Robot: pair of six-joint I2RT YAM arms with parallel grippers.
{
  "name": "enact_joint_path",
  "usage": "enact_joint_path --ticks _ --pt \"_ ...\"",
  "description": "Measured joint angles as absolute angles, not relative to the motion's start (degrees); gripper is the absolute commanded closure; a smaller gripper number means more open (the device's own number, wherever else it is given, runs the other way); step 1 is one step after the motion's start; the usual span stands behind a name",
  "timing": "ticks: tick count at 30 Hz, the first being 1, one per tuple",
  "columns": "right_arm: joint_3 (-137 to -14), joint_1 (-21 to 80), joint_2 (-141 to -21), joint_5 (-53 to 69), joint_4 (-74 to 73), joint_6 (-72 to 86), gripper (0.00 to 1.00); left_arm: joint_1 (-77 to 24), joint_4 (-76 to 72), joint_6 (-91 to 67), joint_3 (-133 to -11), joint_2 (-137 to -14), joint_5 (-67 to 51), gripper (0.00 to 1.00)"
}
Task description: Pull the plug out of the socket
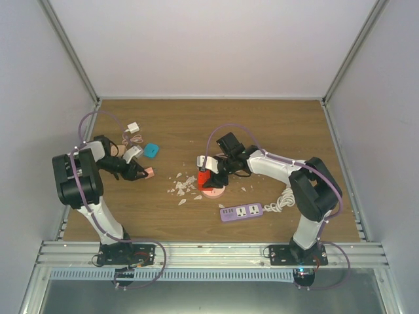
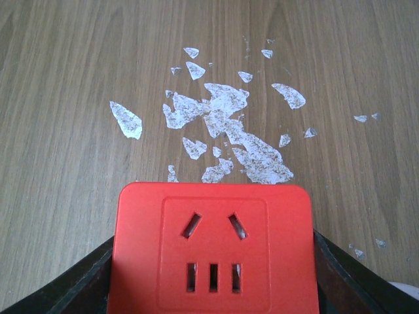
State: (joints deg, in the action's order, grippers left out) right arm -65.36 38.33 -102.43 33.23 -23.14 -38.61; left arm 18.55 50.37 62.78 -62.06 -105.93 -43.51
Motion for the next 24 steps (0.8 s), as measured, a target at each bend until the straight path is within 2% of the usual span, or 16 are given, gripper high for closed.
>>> enact_joint_path --ticks 9,18,21,24 --pt "-65.4 38.3 -102.4 33.4 -23.3 -38.7 0.70 18.5 45.9 56.7 -62.0 -104.1 -42.9 0.61" --pt "-65.5 38.2 -102.4 33.3 -23.5 -38.7 0.68 18.5 42.7 52.2 -62.4 -103.4 -41.4 0.60" --pt "-65.5 38.2 -102.4 33.3 -23.6 -38.7 0.64 18.5 41.5 51.3 -62.5 -103.4 -40.7 0.58" --pt "-65.5 38.2 -102.4 33.3 -23.5 -38.7 0.49 18.5 40.8 50.9 -62.5 -103.2 -40.4 0.51"
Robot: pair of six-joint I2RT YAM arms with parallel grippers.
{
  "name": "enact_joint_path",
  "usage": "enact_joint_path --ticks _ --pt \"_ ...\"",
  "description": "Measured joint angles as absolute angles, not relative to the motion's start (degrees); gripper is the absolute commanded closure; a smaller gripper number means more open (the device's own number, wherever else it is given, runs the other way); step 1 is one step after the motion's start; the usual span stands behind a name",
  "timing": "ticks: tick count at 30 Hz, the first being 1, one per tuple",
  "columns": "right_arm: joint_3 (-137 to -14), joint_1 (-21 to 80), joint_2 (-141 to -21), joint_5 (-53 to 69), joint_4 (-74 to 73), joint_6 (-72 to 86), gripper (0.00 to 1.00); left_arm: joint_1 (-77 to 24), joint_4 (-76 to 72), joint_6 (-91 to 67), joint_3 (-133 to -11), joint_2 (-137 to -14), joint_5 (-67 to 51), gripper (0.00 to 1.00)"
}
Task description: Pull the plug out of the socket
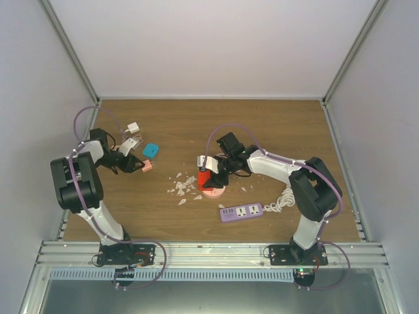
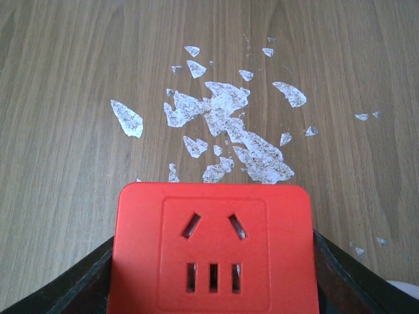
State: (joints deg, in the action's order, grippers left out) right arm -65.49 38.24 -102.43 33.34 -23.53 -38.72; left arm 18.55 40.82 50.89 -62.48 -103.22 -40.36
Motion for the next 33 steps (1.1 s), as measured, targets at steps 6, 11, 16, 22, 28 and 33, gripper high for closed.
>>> enact_joint_path --ticks 6,11,16,22,28,33 --pt "-66.4 38.1 -102.4 33.4 -24.8 -38.1 0.13 18.0 39.6 52.2 -62.1 -98.2 -41.0 0.30" --pt "-66.8 38.0 -101.7 33.5 -25.3 -37.0 0.02 15.1 38.8 53.9 -61.9 -91.7 -41.3 0.01" --pt "-66.7 37.3 -99.0 33.8 -25.3 -36.6 0.02 11.3 38.5 54.7 -62.1 -87.6 -42.2 0.01" --pt "-64.2 32.6 -94.2 36.6 -25.8 -38.9 0.04 9.1 39.2 55.5 -64.3 -83.5 -49.9 0.01" --pt "-59.3 28.1 -92.5 39.6 -27.0 -42.4 0.06 0.6 38.7 56.0 -65.2 -83.1 -51.2 0.01" --pt "-56.2 26.7 -92.4 41.0 -27.1 -44.5 0.09 -9.4 35.8 55.6 -61.0 -83.7 -50.1 0.01"
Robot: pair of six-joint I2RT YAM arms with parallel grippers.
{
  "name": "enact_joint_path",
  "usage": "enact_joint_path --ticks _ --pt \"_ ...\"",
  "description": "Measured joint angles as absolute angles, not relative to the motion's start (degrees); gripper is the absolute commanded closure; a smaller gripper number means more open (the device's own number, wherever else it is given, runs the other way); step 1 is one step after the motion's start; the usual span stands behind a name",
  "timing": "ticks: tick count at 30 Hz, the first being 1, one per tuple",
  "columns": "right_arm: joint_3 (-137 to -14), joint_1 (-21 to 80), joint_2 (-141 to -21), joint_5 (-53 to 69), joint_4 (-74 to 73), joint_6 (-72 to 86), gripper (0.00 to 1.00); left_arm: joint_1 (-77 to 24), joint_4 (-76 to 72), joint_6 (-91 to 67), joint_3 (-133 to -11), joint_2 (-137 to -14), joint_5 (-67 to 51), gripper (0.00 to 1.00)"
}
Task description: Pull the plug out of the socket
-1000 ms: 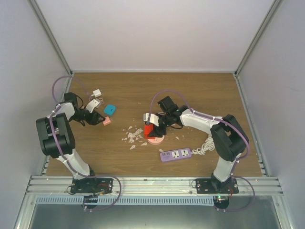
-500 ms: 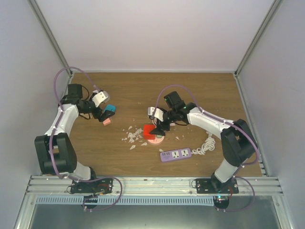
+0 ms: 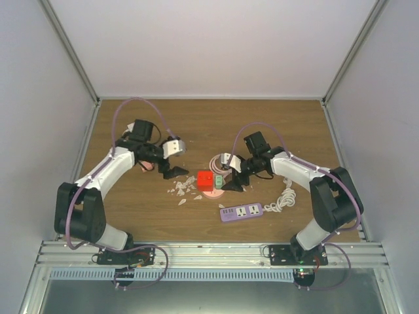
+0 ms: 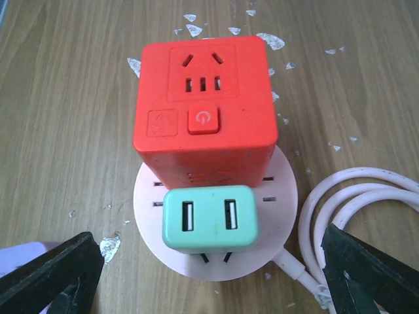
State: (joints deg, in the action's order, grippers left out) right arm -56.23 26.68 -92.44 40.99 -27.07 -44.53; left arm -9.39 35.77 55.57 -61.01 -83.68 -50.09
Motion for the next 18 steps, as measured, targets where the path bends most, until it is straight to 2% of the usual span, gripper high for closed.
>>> enact_joint_path --ticks 8,18 --pt "-55.1 27.0 -92.7 42.0 -25.1 -45.7 0.19 -18.7 30.5 53.3 -57.5 -88.5 -48.4 0.01" --pt "-55.1 29.5 -96.3 40.1 -21.8 -45.4 0.41 -23.6 27.5 53.5 -54.2 -90.4 -46.7 0.05"
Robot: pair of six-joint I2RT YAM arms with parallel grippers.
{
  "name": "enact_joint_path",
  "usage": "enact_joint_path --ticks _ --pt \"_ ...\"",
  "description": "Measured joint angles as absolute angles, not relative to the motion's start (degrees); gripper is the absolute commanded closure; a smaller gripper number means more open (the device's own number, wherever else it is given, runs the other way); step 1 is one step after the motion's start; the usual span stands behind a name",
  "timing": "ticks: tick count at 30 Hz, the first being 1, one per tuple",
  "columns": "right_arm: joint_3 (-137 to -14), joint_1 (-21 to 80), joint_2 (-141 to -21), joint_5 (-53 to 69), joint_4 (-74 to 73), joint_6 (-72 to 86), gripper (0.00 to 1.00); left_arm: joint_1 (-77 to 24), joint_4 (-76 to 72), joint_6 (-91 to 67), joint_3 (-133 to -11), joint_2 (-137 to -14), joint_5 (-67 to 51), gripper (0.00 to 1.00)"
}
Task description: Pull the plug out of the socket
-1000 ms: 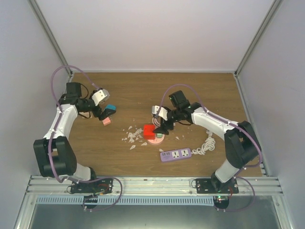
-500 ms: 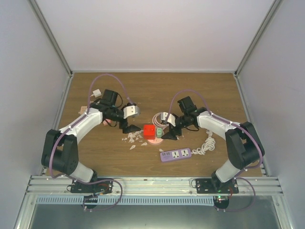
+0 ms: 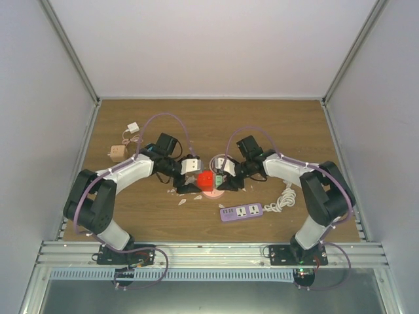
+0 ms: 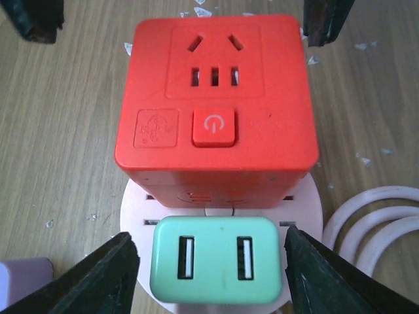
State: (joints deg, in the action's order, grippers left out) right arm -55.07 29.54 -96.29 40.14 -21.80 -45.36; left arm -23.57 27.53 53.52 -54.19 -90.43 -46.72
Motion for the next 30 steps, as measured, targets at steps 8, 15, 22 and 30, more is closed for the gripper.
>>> enact_joint_path --ticks 8,15,22,30 --pt "-55.1 30.3 -97.3 39.2 -21.4 -45.4 0.64 -26.7 22.6 52.4 -52.1 -91.9 -43.9 0.12" --pt "-55.1 30.3 -97.2 39.6 -21.3 -45.2 0.80 -28.5 19.7 51.0 -52.1 -93.4 -41.2 0.28" --pt "-55.1 30.4 -97.2 40.0 -21.6 -45.1 0.84 -30.0 17.7 50.0 -51.9 -93.6 -38.7 0.51" --pt "-55.1 30.3 -96.7 39.9 -21.8 -43.6 0.87 -30.3 17.6 49.7 -51.9 -93.6 -38.0 0.64"
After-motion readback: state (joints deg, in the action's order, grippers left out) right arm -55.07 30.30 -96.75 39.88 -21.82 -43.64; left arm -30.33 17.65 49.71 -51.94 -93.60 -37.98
